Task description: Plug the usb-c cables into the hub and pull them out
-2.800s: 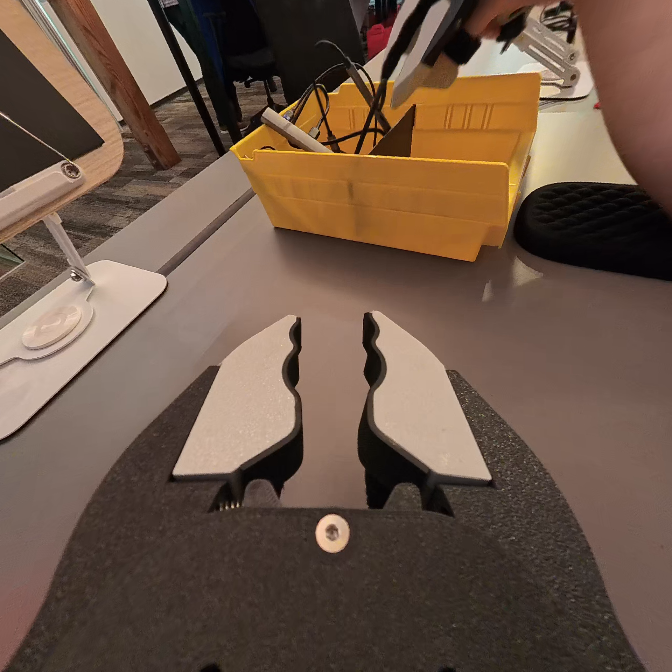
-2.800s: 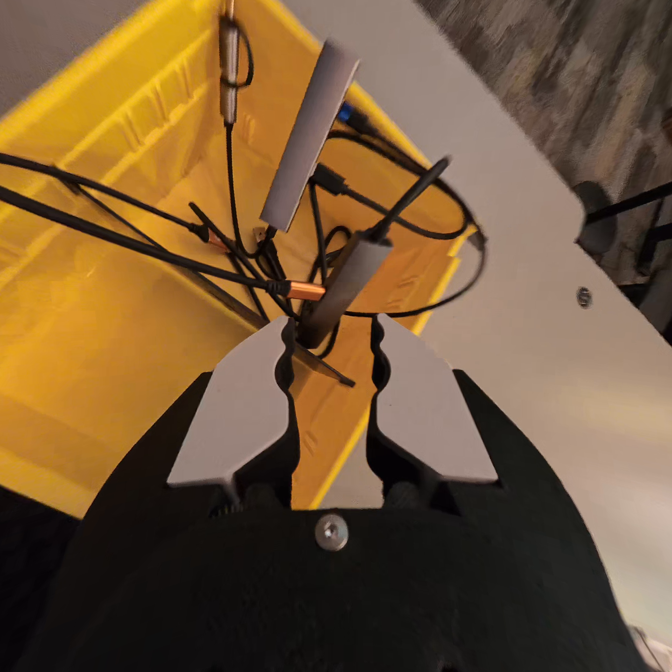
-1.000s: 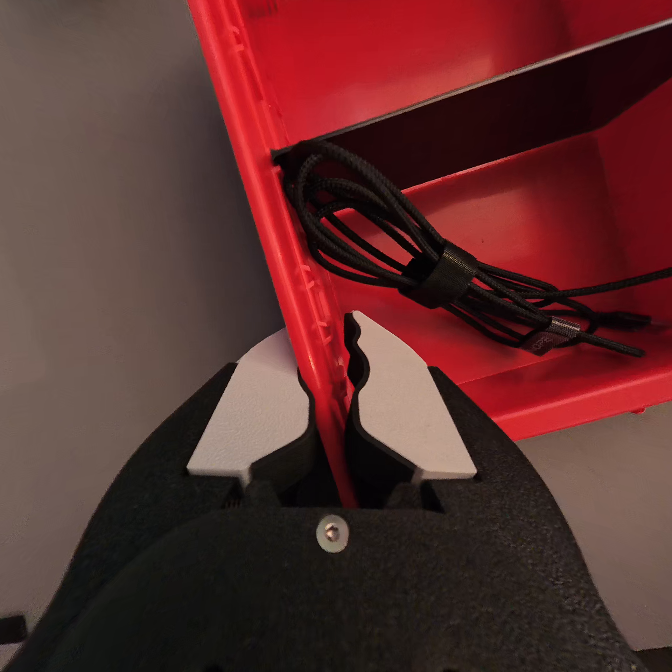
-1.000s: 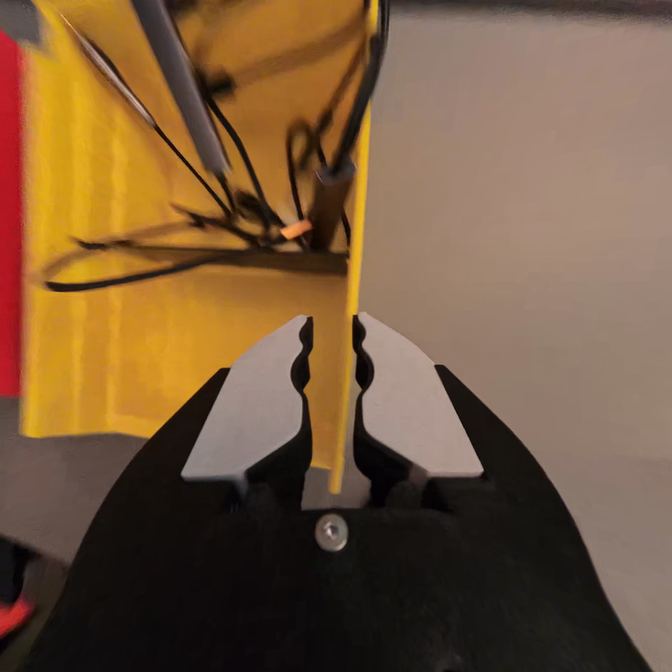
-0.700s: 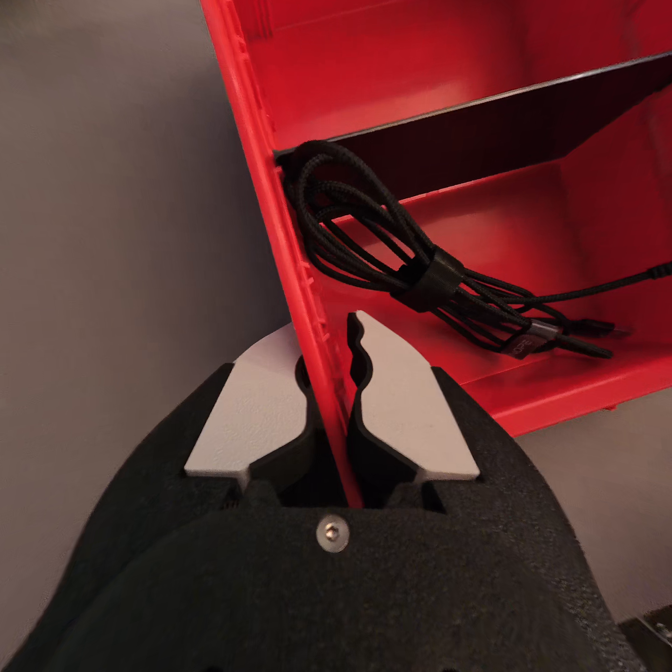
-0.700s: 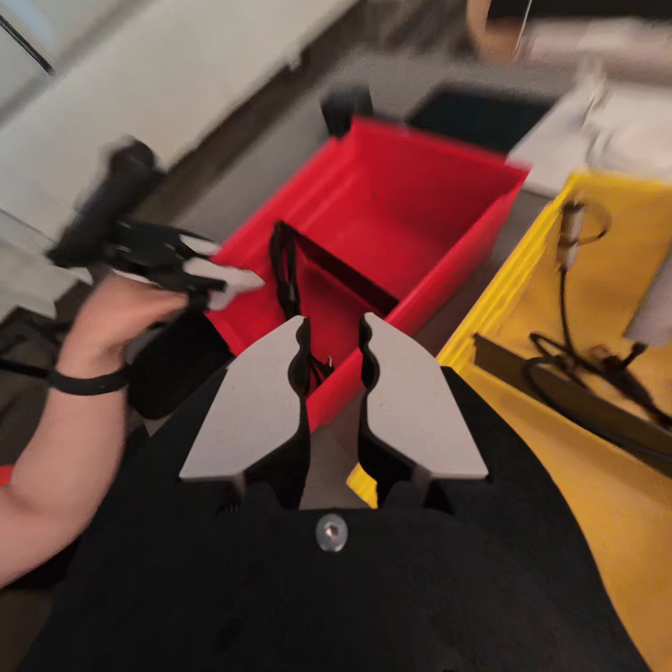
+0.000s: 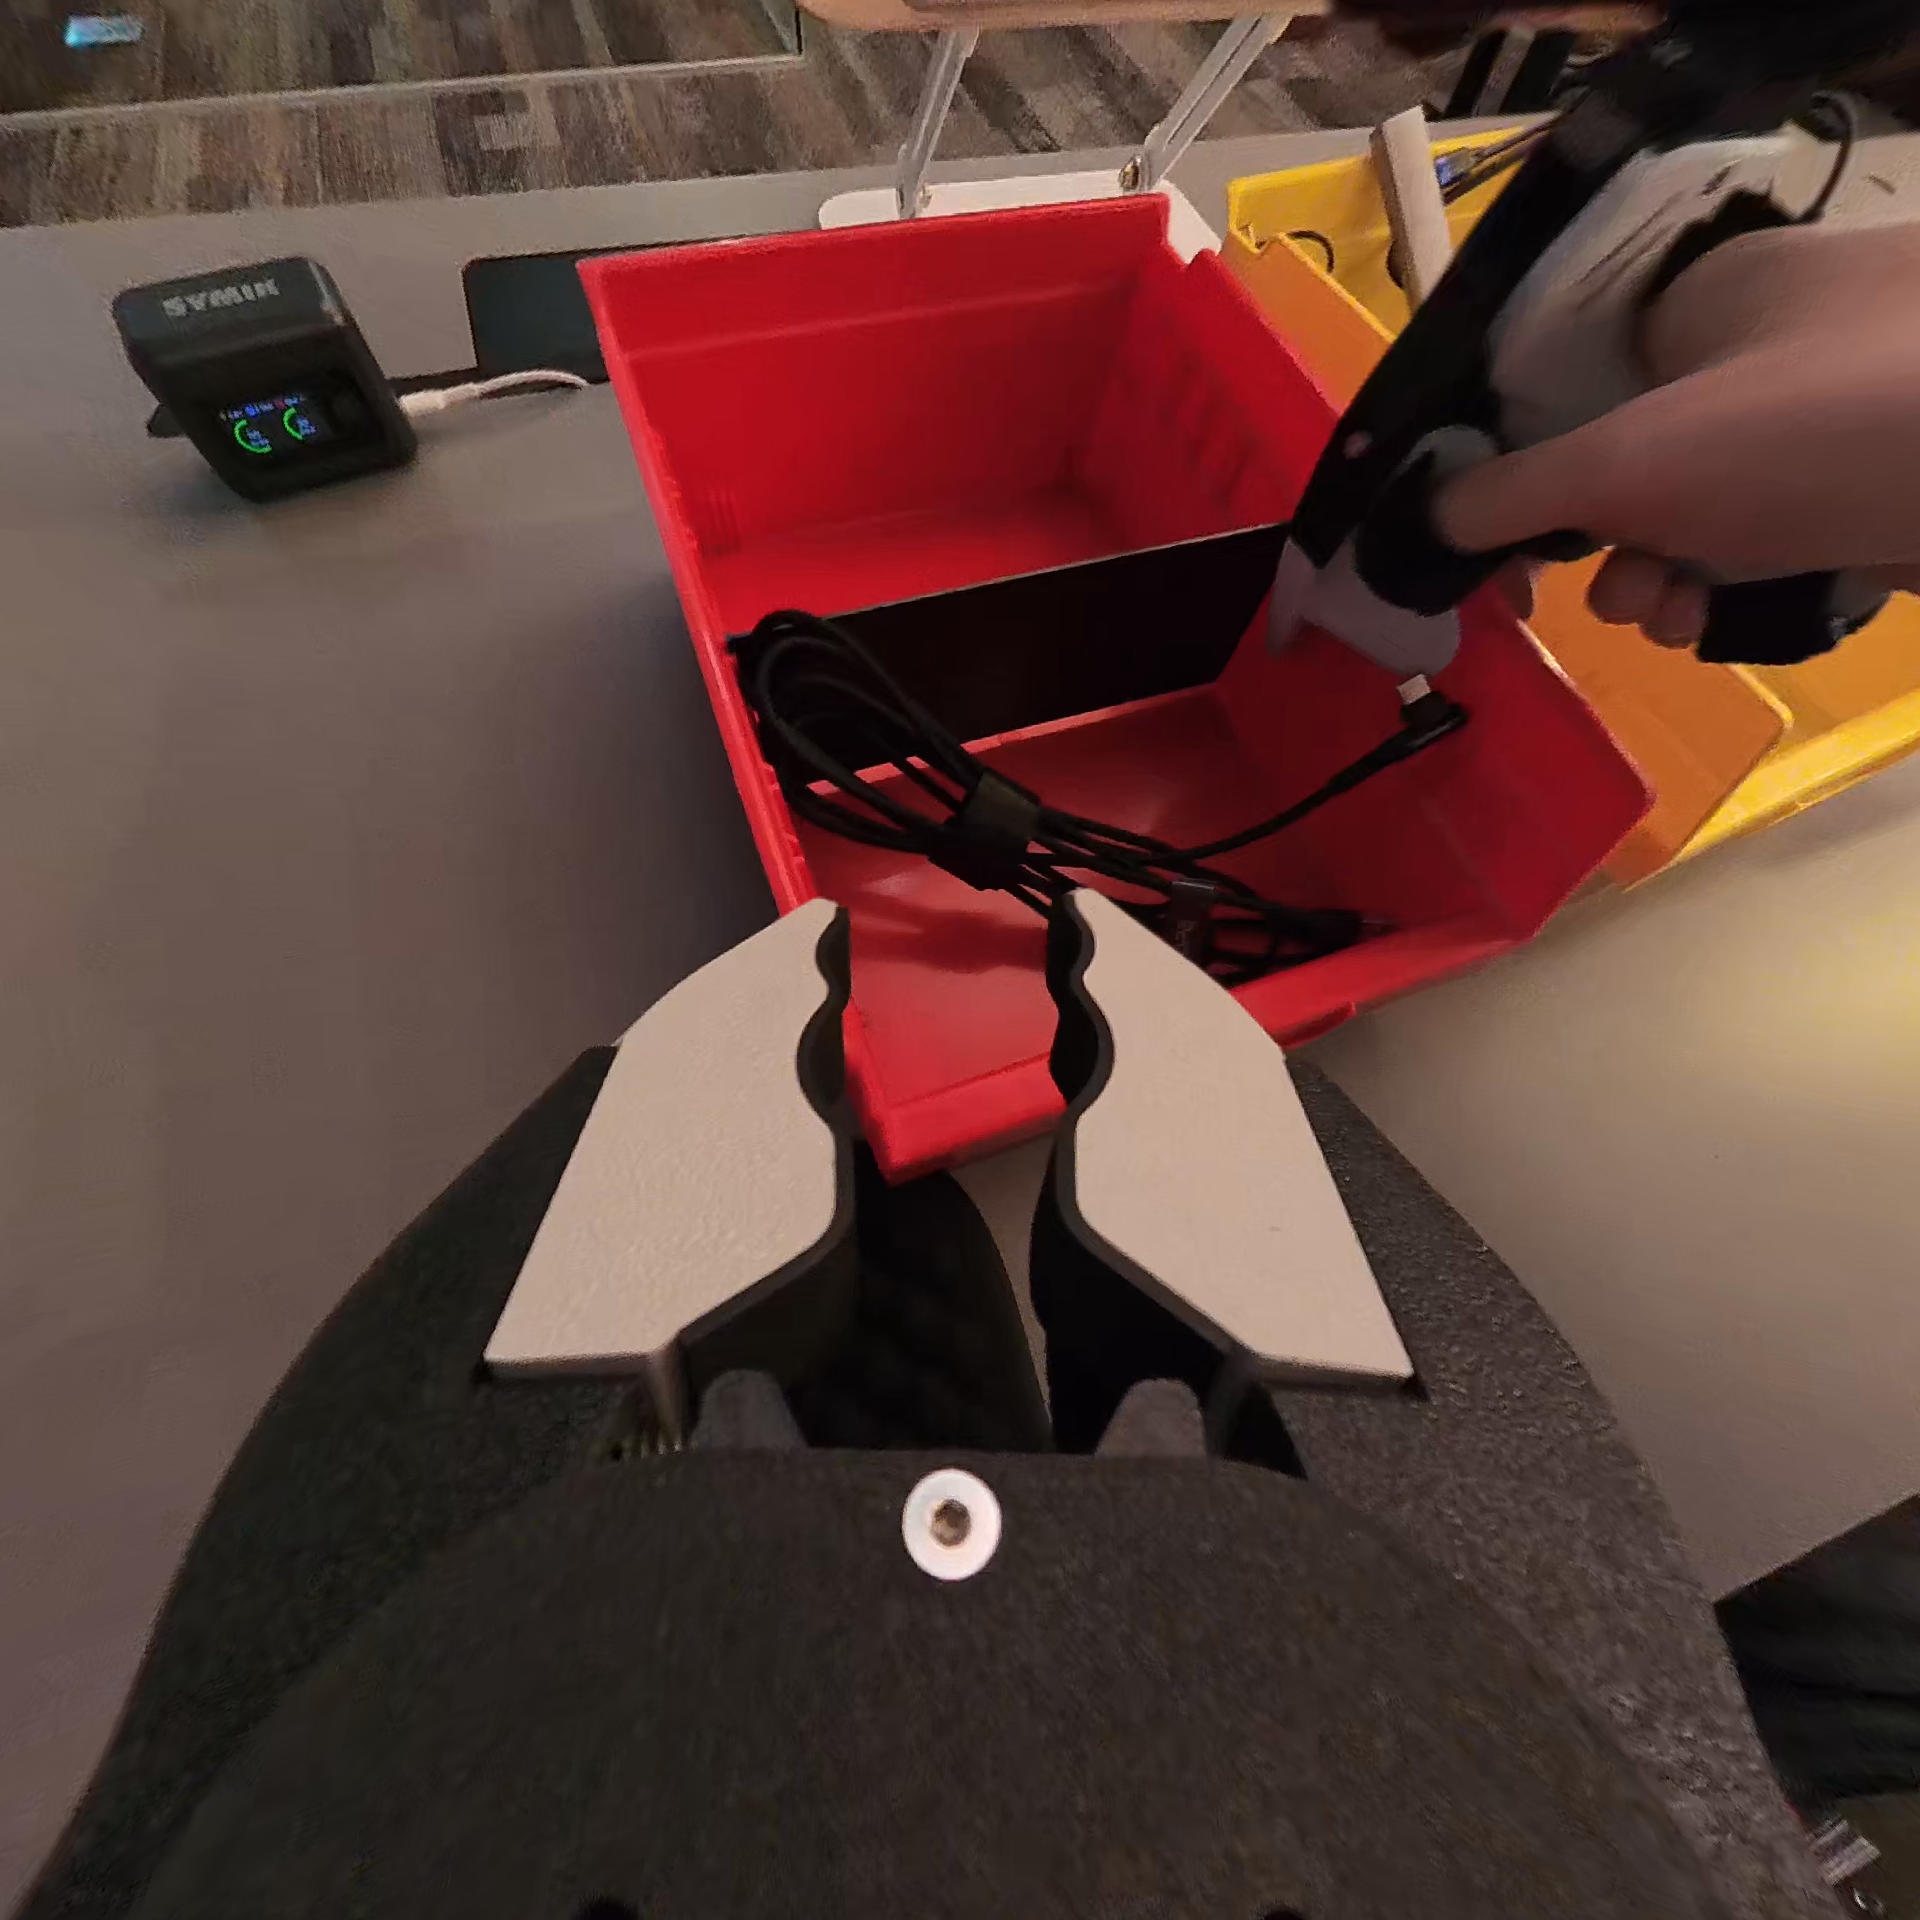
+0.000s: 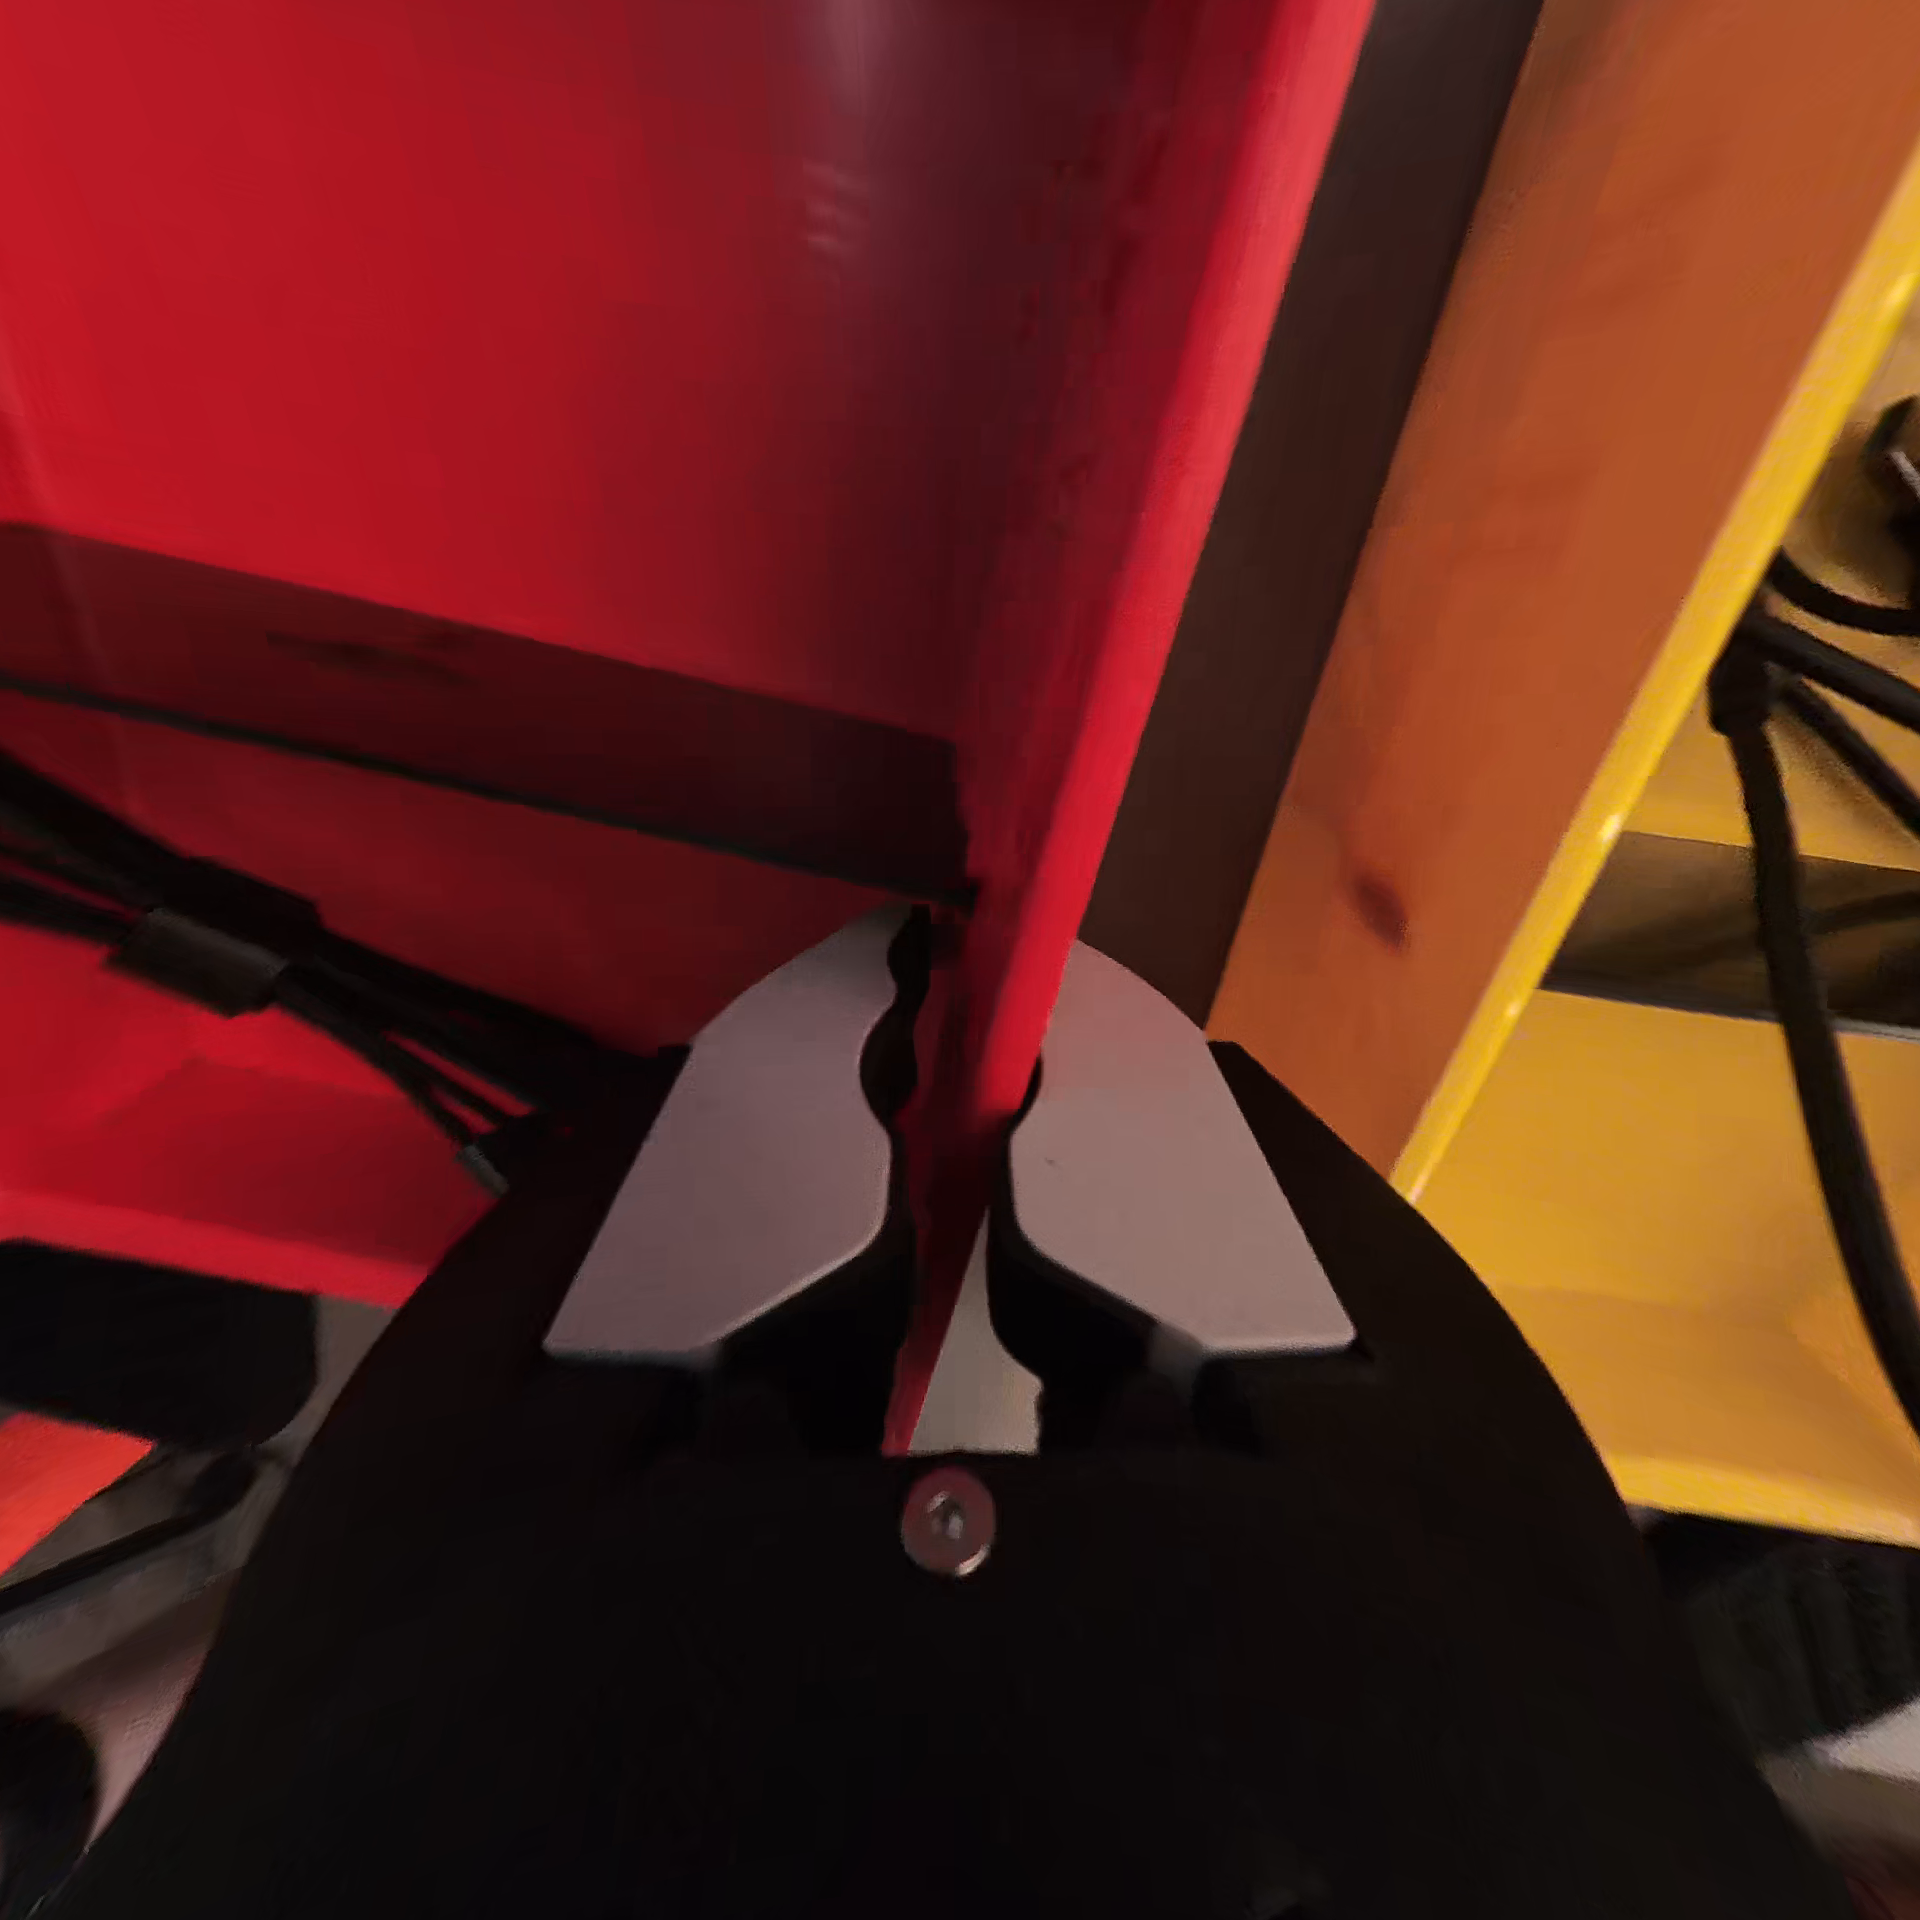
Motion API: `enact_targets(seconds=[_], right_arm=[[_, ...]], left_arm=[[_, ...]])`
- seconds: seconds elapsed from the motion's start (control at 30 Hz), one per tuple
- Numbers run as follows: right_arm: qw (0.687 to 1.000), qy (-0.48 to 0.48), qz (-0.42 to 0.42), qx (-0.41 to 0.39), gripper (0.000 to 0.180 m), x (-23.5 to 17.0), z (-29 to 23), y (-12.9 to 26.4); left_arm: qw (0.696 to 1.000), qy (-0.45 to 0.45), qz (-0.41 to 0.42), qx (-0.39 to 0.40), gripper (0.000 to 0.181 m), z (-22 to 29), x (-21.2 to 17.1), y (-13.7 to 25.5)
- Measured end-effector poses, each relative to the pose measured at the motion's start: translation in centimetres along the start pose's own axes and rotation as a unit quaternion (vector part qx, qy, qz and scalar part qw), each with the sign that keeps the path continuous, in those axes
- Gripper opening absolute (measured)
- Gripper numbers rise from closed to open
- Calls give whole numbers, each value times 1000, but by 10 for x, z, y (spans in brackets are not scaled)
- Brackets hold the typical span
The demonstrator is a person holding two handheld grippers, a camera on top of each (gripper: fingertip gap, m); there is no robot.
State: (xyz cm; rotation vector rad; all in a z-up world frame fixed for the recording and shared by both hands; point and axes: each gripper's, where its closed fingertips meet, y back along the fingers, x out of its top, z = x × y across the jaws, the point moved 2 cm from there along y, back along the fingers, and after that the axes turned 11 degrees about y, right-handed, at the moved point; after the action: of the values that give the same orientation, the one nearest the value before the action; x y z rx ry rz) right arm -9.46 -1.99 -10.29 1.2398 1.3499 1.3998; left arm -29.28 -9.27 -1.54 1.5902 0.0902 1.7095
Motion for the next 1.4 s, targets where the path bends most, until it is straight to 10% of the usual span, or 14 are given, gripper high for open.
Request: enact_targets(seconds=[0.4,0.7,1.07,1.4], right_arm=[[994,-17,-24,102,6,14,-21,33],[986,52,-4,159,6,14,23,174],[988,-118,81,56,6,-145,308,254],[958,-274,78,24,6,-262,436,193]], left_arm=[[999,30,33,-3,35,9,16,55],[997,18,60,39,77,31,33,117],[960,63,-181,-205,58,145,23,-86],[922,-28,-382,-59,71,194,-5,-191]])
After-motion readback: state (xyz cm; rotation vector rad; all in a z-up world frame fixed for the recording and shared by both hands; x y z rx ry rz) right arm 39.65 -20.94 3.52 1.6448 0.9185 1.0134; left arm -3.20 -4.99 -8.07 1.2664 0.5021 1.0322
